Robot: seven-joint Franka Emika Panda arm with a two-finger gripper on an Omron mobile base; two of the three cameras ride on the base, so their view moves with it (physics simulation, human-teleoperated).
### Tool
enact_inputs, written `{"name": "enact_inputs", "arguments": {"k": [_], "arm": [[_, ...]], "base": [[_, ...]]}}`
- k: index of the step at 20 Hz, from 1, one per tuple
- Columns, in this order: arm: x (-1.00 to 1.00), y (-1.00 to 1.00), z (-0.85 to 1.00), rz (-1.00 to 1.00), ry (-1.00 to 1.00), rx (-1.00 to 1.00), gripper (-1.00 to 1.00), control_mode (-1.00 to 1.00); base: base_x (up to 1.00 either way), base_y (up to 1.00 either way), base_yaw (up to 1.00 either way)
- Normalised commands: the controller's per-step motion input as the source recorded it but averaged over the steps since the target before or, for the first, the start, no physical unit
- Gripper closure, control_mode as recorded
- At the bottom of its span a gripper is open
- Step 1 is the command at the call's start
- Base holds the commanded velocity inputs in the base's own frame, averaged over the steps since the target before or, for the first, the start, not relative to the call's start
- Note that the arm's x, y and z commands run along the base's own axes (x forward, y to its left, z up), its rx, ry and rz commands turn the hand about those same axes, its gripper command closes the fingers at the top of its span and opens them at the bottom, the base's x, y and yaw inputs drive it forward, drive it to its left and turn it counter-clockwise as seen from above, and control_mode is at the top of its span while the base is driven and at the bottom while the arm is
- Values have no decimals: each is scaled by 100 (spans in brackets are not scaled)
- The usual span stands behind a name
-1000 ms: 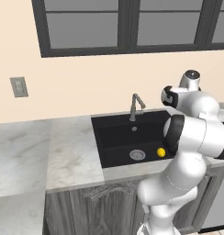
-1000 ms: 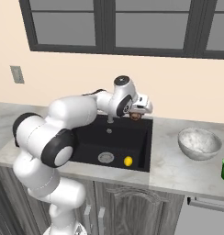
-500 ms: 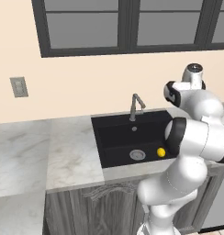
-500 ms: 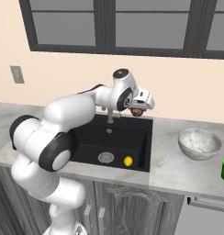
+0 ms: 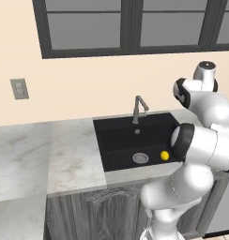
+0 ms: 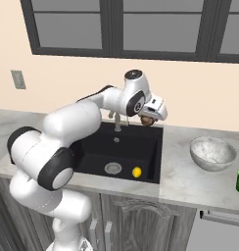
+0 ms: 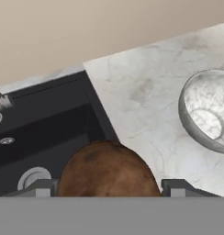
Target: Remove the potato and lemon from the sink. Then move the bowl and cup from the counter to the sink for washing.
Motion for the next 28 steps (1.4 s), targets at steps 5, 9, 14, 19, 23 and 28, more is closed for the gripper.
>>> {"name": "enact_inputs", "arguments": {"k": [5, 9, 14, 19, 23, 28], "arm": [[-27, -13, 1, -10, 0, 11, 100, -100], [-27, -12, 0, -9, 0, 1, 100, -100], [-26, -14, -4, -9, 0, 0, 100, -100], [-23, -16, -7, -10, 0, 0, 100, -100], [-20, -18, -8, -11, 0, 0, 100, -100], [-18, -21, -11, -11, 2, 0, 100, -100]], "base": [[0, 0, 0], [0, 0, 0], [0, 0, 0], [0, 0, 0], [0, 0, 0], [0, 0, 0]]}}
